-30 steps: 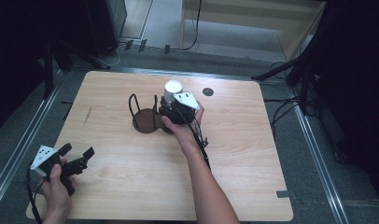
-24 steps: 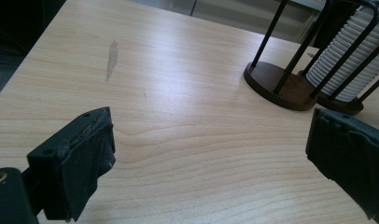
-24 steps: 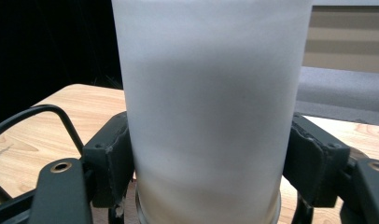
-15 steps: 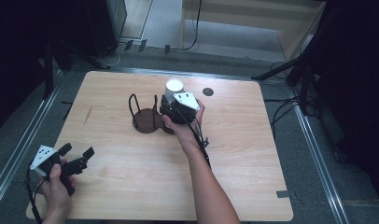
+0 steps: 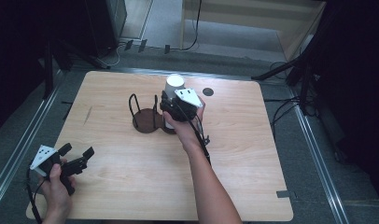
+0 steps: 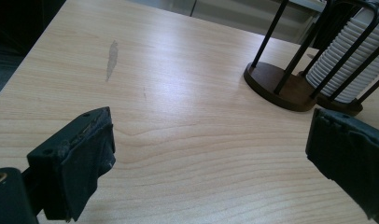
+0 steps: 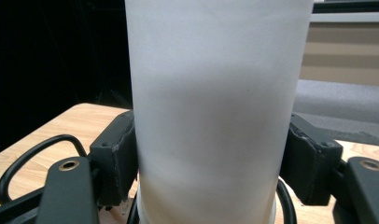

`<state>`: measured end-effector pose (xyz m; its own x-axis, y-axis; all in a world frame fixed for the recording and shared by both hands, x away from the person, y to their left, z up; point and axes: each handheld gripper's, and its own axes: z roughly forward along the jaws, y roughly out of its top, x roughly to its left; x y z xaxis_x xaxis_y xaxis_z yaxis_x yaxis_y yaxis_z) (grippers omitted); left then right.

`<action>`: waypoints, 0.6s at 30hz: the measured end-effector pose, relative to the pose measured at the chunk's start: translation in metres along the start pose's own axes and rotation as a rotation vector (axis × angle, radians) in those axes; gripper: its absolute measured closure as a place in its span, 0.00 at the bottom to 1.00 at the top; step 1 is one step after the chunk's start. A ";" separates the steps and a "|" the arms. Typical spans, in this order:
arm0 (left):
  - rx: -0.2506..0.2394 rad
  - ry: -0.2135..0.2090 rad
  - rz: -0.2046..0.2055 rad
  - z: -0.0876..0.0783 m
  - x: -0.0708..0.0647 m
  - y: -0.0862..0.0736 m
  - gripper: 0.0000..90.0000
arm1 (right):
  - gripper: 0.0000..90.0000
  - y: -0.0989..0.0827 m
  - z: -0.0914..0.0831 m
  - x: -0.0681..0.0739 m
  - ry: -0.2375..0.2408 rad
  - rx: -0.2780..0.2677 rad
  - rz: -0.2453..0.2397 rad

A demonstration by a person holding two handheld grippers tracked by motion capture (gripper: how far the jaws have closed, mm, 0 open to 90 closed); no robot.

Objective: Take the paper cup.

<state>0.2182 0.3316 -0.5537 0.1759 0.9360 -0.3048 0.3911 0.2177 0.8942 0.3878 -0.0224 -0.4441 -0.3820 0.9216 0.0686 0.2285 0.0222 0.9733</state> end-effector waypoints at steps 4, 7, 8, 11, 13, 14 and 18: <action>-0.001 0.000 -0.003 0.000 0.000 0.000 0.02 | 0.31 -0.002 0.001 0.001 -0.006 0.008 -0.010; -0.001 0.000 -0.002 0.000 0.000 0.000 0.02 | 0.31 -0.002 0.001 0.001 -0.009 0.016 -0.009; -0.001 0.000 -0.003 0.000 0.000 0.000 0.02 | 0.31 -0.002 0.002 0.001 -0.009 0.017 -0.009; -0.001 0.000 -0.003 0.000 0.000 0.000 0.02 | 0.31 -0.003 0.002 0.001 -0.011 0.020 -0.011; -0.001 0.000 -0.003 0.000 0.000 0.000 0.02 | 0.31 -0.002 0.001 0.001 -0.015 0.016 -0.015; -0.001 0.000 -0.003 0.000 0.000 0.000 0.02 | 0.31 -0.002 0.001 0.001 -0.015 0.016 -0.015; -0.002 0.000 -0.004 0.000 0.000 0.000 0.02 | 0.31 0.002 0.000 0.001 -0.014 0.004 -0.018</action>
<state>0.2185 0.3315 -0.5538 0.1746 0.9350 -0.3085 0.3897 0.2221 0.8937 0.3877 -0.0213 -0.4417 -0.3737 0.9263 0.0476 0.2248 0.0407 0.9736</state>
